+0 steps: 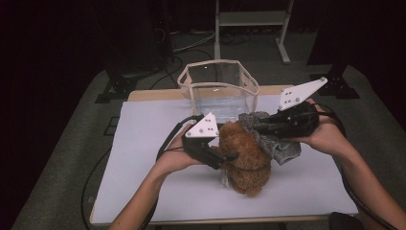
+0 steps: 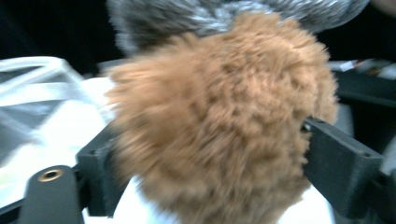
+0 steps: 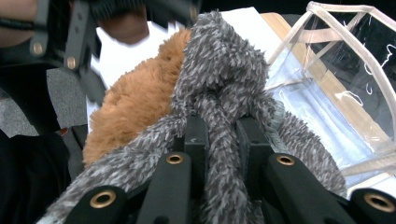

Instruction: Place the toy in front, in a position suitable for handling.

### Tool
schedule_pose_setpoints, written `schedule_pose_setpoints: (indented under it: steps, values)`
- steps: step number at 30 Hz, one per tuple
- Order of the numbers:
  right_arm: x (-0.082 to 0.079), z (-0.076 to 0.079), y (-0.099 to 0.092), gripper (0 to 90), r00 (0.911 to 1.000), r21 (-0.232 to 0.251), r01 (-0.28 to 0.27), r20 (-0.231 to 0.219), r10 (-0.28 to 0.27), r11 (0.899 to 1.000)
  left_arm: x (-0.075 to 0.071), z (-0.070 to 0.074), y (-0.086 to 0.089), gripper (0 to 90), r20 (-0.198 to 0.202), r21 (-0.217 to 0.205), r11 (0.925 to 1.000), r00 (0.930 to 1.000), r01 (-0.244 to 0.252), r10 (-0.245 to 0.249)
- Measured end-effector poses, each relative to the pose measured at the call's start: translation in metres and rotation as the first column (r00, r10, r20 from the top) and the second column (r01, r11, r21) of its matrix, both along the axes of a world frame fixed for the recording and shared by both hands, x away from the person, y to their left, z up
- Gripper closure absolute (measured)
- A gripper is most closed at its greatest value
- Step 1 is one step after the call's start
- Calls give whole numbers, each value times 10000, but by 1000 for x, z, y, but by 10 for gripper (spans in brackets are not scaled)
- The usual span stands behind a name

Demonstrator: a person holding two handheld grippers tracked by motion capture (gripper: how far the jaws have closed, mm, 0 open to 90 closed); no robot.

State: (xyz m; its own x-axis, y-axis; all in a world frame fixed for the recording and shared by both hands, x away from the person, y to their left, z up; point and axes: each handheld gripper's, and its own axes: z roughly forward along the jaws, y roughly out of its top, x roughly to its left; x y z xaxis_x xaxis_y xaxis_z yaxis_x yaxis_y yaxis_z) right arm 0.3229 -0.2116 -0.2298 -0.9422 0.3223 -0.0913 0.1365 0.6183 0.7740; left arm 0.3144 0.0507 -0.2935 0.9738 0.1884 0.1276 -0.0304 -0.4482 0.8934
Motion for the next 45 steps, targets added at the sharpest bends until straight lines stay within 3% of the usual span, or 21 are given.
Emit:
schedule_pose_setpoints:
  steps: [5,8,13,20,23,26,30,36,45]
  values:
    - [0,6,6,764,9999,-157,-63,86,64,9999,4,-5,-4,302,-196,-321,9994,9997,130,-136]
    - [0,14,17,761,9994,-398,-283,203,291,9988,5,-3,-3,308,-158,-316,9994,9998,132,-137]
    - [1,16,26,761,9983,-410,-563,125,569,9976,4,-4,-3,297,-148,-395,9991,9998,160,-166]
    - [6,10,32,761,9968,-266,-781,-200,776,9966,9,-9,-15,89,-622,-872,9962,9980,27,-82]
    - [6,8,31,760,9968,-234,-769,-228,764,9968,10,-13,-20,87,-703,-917,9957,9973,124,-189]
    - [7,5,30,758,9968,-155,-754,-295,749,9970,9,-13,-21,274,-555,-807,9966,9982,181,-226]
    - [6,7,25,756,9968,48,-757,-269,758,9971,9,-10,-17,390,-536,-902,9952,9976,379,-428]
    - [0,15,15,753,9981,-74,-612,79,612,9981,5,-6,-20,417,-358,-834,9952,9979,514,-546]
    - [-1,19,0,754,9990,-261,-367,226,373,9990,5,-4,-13,425,-315,-825,9954,9982,477,-505]
